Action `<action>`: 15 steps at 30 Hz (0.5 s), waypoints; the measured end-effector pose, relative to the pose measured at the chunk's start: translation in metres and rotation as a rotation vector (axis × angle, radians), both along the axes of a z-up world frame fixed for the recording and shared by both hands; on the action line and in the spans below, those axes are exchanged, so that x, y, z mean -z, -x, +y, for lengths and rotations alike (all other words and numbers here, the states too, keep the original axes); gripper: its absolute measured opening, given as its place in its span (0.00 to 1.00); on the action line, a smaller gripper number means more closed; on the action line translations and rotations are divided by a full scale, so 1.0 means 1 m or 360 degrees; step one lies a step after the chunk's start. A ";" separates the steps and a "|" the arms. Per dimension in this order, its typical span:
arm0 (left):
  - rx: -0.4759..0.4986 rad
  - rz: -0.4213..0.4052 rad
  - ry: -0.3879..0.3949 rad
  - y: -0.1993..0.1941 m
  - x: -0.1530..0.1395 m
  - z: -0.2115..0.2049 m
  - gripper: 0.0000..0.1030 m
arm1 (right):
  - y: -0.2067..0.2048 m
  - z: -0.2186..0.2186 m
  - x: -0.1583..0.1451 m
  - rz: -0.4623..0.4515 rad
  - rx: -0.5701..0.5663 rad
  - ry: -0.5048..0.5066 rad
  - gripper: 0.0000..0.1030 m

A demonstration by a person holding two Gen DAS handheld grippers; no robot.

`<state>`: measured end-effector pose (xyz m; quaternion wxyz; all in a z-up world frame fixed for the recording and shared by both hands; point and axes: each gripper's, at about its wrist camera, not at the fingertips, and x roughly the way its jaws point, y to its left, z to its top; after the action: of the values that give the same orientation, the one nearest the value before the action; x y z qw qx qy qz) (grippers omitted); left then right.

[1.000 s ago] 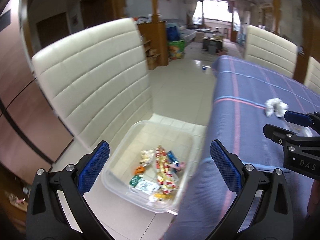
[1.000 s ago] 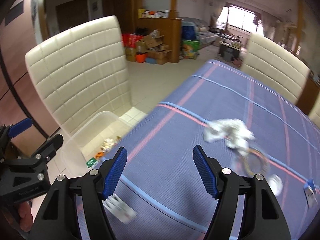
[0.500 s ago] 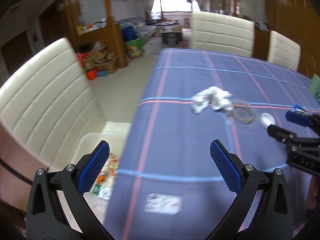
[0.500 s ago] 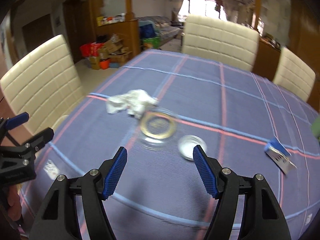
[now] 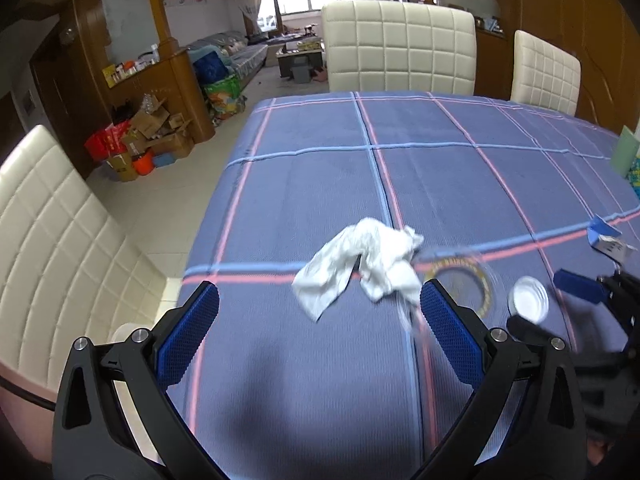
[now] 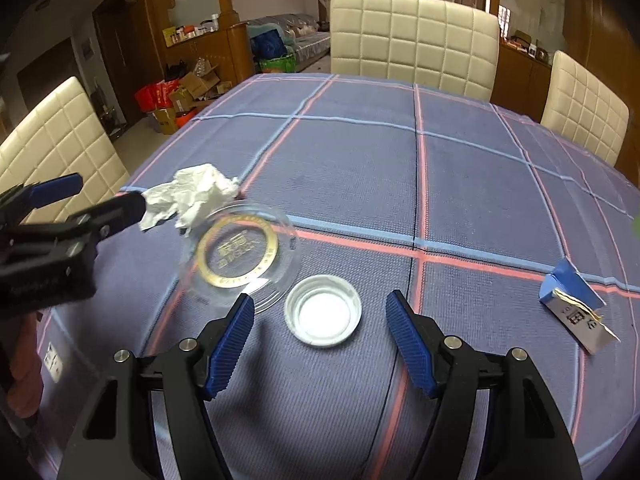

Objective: Collect trash
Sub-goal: 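Move both tools back over the table toward the napkin and lid, then grasp the white napkin with the left tool while the right tool grasps the white cap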

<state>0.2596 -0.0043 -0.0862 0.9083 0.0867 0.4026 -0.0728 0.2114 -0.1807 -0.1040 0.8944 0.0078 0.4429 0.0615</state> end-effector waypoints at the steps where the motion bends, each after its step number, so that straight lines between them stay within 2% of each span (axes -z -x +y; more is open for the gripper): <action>1: 0.0002 0.0010 -0.0005 -0.006 0.002 -0.002 0.96 | -0.003 -0.001 0.002 0.0009 0.0002 -0.0003 0.65; 4: 0.0019 0.0024 -0.0036 -0.023 0.010 -0.011 0.96 | -0.006 -0.001 0.005 0.0005 0.0009 0.0010 0.65; 6: 0.0031 0.0036 -0.0055 -0.033 0.014 -0.015 0.96 | -0.006 0.000 0.004 -0.0012 0.0009 0.0020 0.61; 8: 0.0050 0.0043 -0.0062 -0.040 0.018 -0.019 0.96 | -0.009 0.000 0.004 -0.0019 -0.0010 0.0008 0.45; 10: 0.0055 0.0032 -0.0091 -0.044 0.020 -0.022 0.96 | -0.011 0.002 0.003 -0.0021 -0.0027 0.0002 0.36; 13: 0.0080 0.0055 -0.0094 -0.050 0.026 -0.024 0.96 | -0.013 0.003 0.002 -0.0040 -0.0040 0.0023 0.35; 15: 0.0080 0.0074 -0.0085 -0.053 0.029 -0.024 0.90 | -0.015 0.001 0.003 -0.0045 -0.0039 0.0008 0.35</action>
<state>0.3128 -0.0279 -0.1148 0.8940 0.1193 0.4230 -0.0869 0.2259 -0.1792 -0.1067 0.8998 -0.0008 0.4305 0.0716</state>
